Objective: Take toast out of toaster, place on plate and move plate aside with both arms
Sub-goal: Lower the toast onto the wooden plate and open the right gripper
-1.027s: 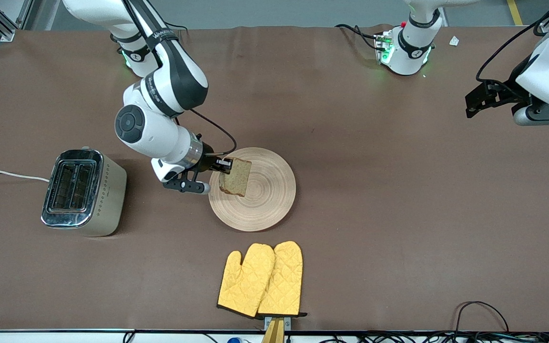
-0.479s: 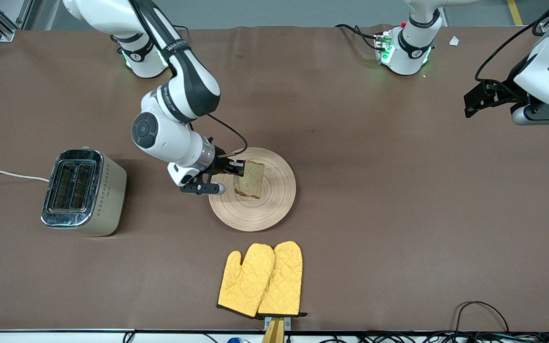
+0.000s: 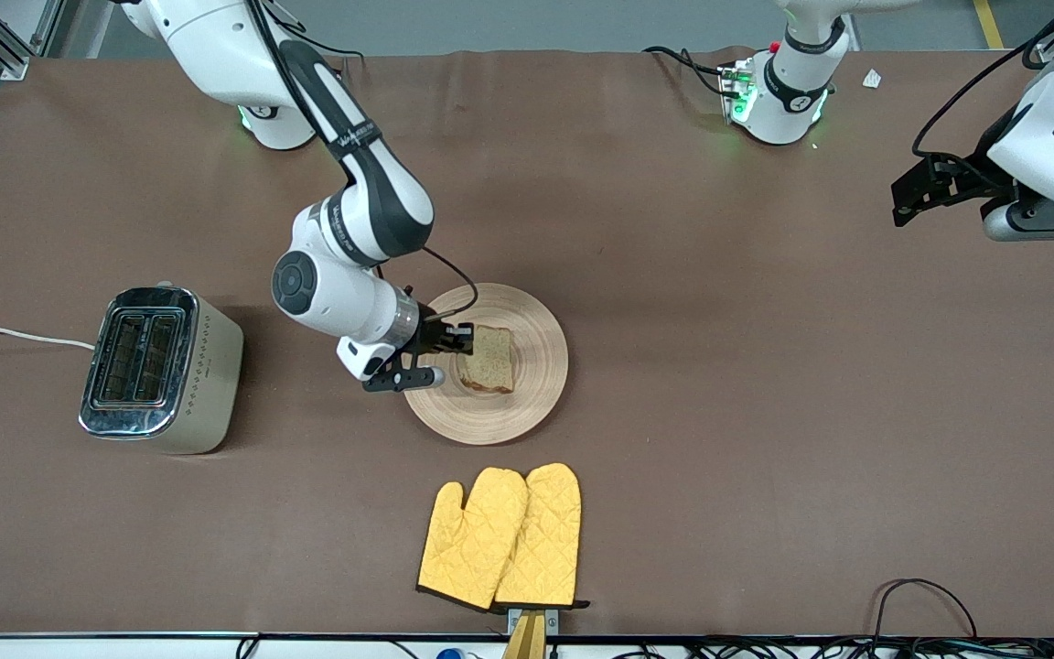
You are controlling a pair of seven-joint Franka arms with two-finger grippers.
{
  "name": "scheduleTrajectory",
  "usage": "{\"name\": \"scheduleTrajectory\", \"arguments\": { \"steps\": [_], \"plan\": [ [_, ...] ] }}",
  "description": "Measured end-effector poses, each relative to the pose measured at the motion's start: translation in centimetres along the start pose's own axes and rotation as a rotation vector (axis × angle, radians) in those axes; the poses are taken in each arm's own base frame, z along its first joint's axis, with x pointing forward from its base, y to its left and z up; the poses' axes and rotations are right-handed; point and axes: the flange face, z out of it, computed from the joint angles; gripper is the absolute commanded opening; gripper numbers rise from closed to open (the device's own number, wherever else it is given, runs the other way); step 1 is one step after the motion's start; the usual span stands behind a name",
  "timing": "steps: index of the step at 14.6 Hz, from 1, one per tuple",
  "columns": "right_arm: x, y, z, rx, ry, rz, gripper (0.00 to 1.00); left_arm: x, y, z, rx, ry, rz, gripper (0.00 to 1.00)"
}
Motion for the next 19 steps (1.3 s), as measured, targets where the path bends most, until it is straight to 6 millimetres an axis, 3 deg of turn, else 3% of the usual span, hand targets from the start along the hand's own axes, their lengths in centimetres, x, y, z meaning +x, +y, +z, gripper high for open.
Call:
{"name": "scheduleTrajectory", "arguments": {
  "steps": [4,7,8,9,11,12,13,14,19],
  "plan": [
    [1.0,5.7,0.4,-0.02,-0.019,-0.047,0.02,0.0,0.0,0.0,0.0,0.0,0.0,1.0],
    [0.4,8.1,1.3,-0.032,-0.052,-0.039,0.12,0.0,0.0,0.0,0.0,0.0,-0.001,1.0],
    [0.2,8.6,1.5,-0.033,-0.068,-0.031,0.23,0.0,-0.1,0.0,0.0,0.0,-0.001,1.0],
    [0.1,9.0,1.6,-0.032,-0.085,-0.024,0.44,0.0,-0.1,0.0,0.0,0.0,-0.001,1.0],
    [0.0,9.9,1.4,-0.026,-0.124,-0.008,0.76,0.0,-0.1,0.0,0.0,0.0,-0.001,1.0],
    [0.1,10.4,1.1,-0.021,-0.144,0.001,0.81,0.0,0.0,0.0,0.0,0.0,-0.001,1.0],
    [0.2,10.8,0.7,-0.013,-0.164,0.009,0.95,0.0,0.0,0.0,0.0,0.0,-0.001,1.0],
    [0.4,10.9,0.2,-0.005,-0.178,0.012,1.0,0.0,0.0,0.0,0.0,0.0,-0.001,1.0],
    [1.3,10.4,-2.0,0.011,-0.186,0.004,1.0,0.0,0.3,0.0,-0.044,-0.007,0.002,1.0]
  ]
}}
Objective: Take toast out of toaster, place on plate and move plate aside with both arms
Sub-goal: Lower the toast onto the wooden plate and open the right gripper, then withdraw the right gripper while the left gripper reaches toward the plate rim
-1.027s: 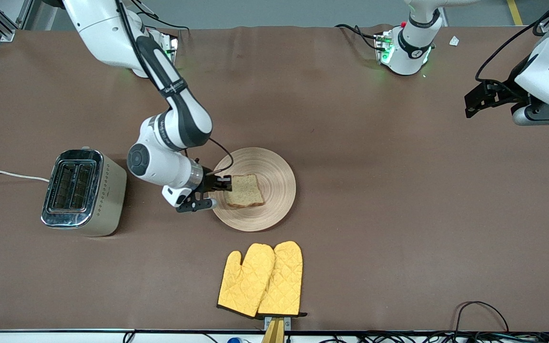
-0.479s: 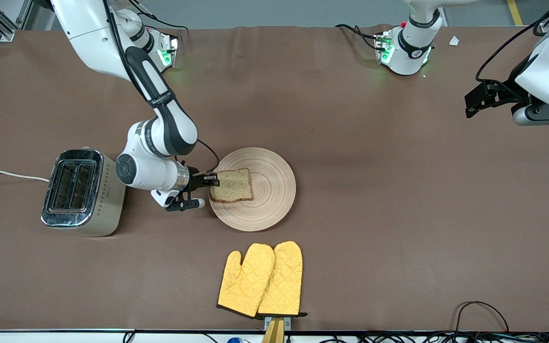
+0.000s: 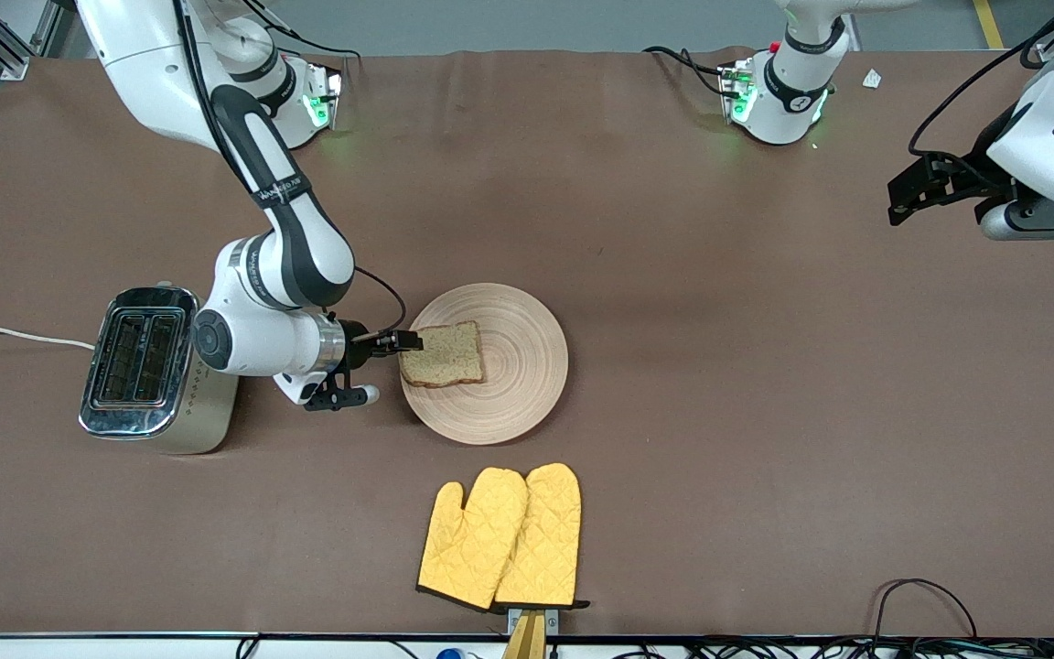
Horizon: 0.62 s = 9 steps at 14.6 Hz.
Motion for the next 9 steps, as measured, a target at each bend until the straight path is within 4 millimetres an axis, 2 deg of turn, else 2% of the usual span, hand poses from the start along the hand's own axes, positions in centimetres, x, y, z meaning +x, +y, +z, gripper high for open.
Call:
{"name": "scheduleTrajectory", "arguments": {
  "steps": [2,4,6,9],
  "plan": [
    [-0.1,1.0,-1.5,-0.011,-0.023,0.012,1.0,0.0,0.1,0.1,-0.022,-0.005,-0.001,1.0],
    [-0.9,2.2,-4.8,-0.071,-0.057,0.035,1.0,0.2,0.3,0.3,-0.052,-0.015,0.001,1.0],
    [-2.2,3.3,-9.9,-0.127,-0.06,0.068,1.0,1.1,0.8,1.9,-0.102,-0.053,0.004,1.0],
    [-5.1,6.3,-18.7,-0.162,-0.033,0.114,1.0,4.7,2.0,7.4,-0.235,-0.135,-0.004,1.0]
  ]
}}
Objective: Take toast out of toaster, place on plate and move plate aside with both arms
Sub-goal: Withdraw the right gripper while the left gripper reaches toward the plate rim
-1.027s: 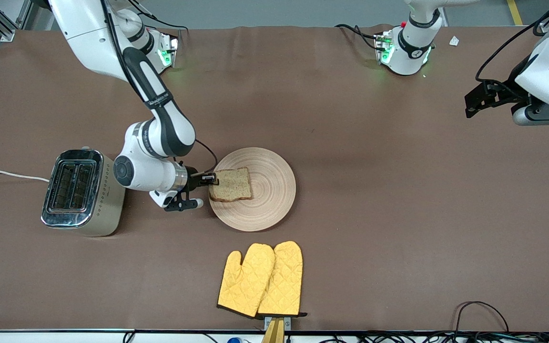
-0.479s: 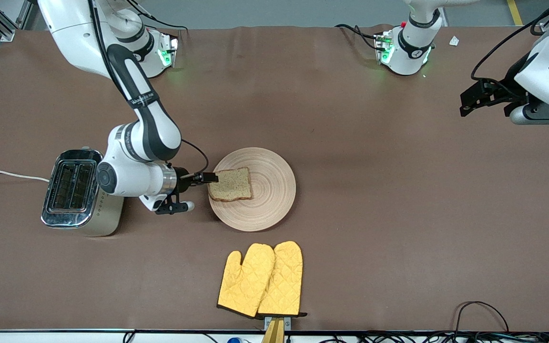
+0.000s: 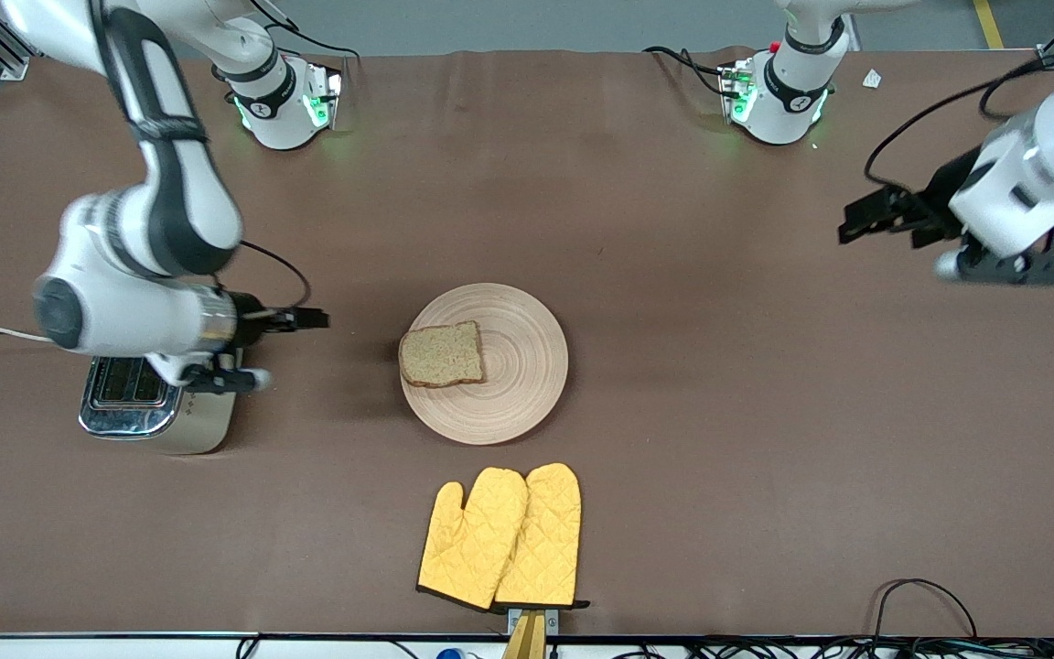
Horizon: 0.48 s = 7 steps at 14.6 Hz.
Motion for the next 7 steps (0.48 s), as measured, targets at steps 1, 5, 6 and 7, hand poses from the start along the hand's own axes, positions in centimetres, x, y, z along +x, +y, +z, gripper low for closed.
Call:
{"name": "scheduleTrajectory", "arguments": {
  "steps": [1,5,6,7],
  "plan": [
    [-1.1,1.6,-2.5,-0.033,0.012,0.01,1.0,1.8,0.0,2.0,-0.062,-0.015,-0.007,1.0],
    [-5.7,5.2,-11.8,-0.124,0.048,0.035,1.0,7.2,0.5,9.5,-0.272,-0.069,0.026,1.0],
    [-6.7,5.3,-14.2,-0.148,0.07,0.034,1.0,8.1,0.7,11.1,-0.308,-0.073,0.05,1.0],
    [-7.7,5.2,-16.6,-0.171,0.095,0.031,1.0,9.0,0.9,12.6,-0.353,-0.073,0.073,1.0]
  ]
}}
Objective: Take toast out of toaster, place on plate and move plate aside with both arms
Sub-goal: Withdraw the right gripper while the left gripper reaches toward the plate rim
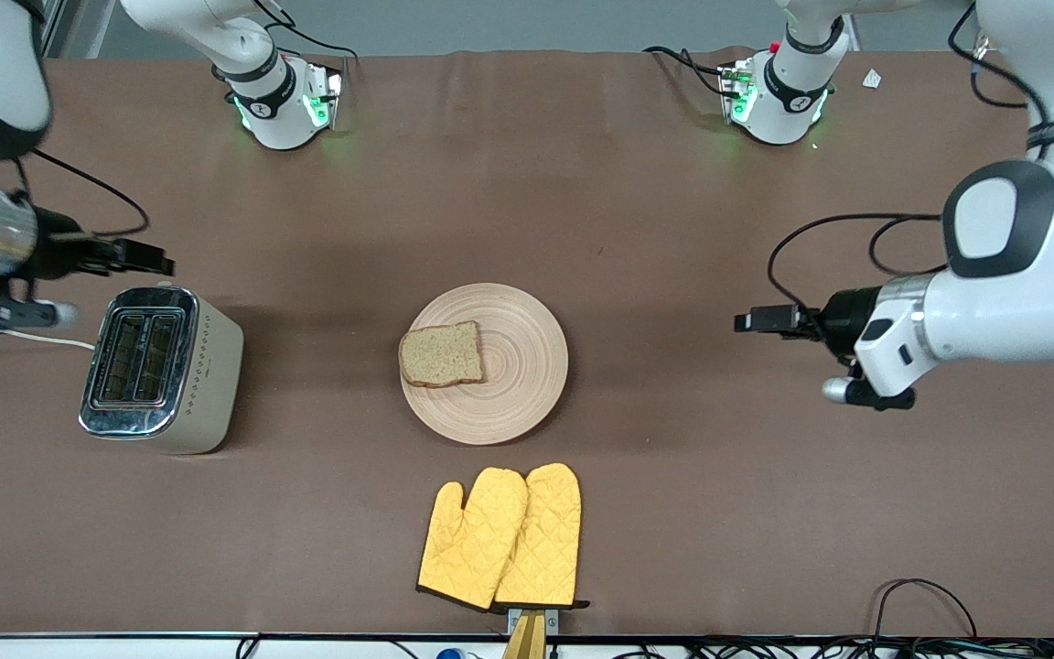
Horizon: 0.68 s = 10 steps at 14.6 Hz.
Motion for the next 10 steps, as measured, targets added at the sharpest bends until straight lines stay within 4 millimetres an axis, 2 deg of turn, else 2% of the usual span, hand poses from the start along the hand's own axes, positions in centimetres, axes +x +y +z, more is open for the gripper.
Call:
{"name": "scheduleTrajectory", "arguments": {
  "steps": [2,4,7,10],
  "plan": [
    [-1.6,0.4,-4.2,-0.024,0.033,0.001,1.0,1.8,-0.9,2.8,-0.057,0.015,0.044,0.99],
    [-2.7,0.8,-7.0,-0.026,0.062,0.008,1.0,3.3,-2.1,6.0,-0.106,0.009,0.087,0.97],
    [-3.5,1.1,-8.9,-0.027,0.084,0.01,1.0,5.3,-3.3,12.0,-0.203,0.004,0.149,0.89],
    [-4.3,3.4,-10.2,-0.017,0.103,0.0,1.0,6.4,-2.9,18.0,-0.255,0.009,0.177,0.79]
  ]
}}
